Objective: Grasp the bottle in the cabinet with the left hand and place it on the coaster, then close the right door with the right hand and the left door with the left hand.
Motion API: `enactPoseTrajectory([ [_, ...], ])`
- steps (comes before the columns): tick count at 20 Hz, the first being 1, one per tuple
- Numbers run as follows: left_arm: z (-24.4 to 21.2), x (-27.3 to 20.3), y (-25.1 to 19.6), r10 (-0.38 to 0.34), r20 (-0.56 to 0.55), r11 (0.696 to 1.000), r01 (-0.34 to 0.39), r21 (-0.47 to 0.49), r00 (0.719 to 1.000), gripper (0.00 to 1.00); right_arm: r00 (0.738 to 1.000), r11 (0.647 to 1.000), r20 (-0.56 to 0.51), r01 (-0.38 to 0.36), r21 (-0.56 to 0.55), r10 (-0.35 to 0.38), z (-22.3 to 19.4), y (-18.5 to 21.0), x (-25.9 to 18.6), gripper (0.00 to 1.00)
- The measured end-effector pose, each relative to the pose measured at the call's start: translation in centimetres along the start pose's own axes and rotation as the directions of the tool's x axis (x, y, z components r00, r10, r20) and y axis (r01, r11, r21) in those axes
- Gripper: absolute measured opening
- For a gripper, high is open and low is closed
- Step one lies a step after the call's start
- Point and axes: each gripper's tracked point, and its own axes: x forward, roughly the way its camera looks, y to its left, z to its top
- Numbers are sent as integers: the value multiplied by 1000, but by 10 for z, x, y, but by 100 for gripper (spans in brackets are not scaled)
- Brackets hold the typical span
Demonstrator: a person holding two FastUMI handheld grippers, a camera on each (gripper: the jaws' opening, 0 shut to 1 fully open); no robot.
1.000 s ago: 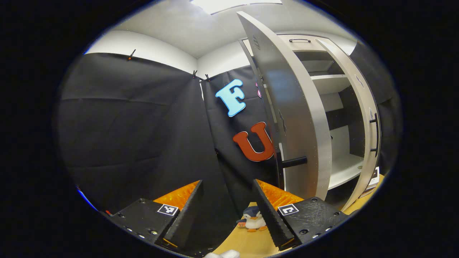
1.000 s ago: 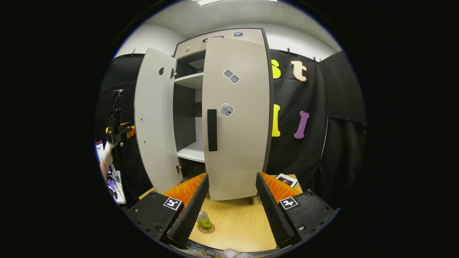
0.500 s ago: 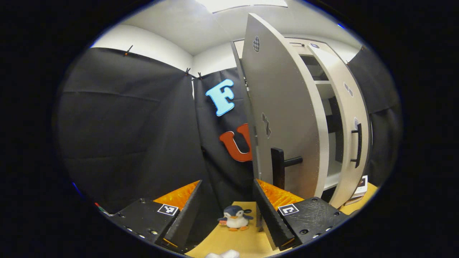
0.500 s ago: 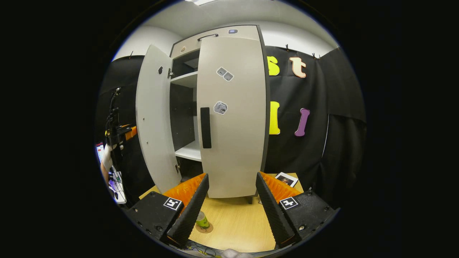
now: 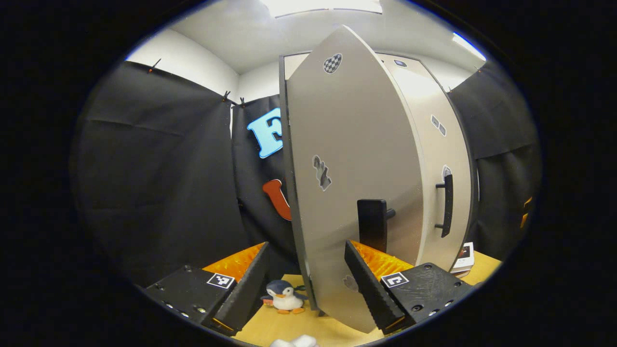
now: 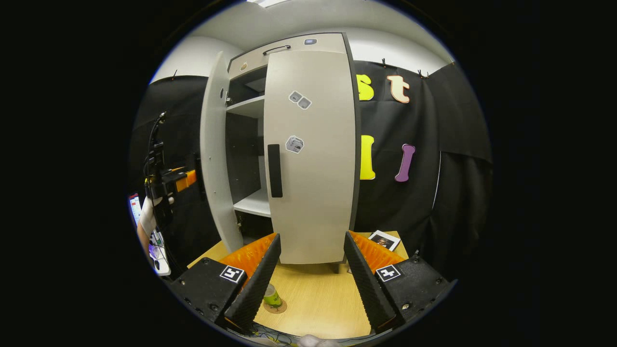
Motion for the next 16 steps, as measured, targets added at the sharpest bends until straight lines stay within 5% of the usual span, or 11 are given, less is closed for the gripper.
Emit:
enactPoseTrajectory([
  [16, -4, -58, -20, -72, -18, 997, 71, -36, 997, 96, 995, 997, 67, 73, 23, -75, 11, 19, -6, 82],
])
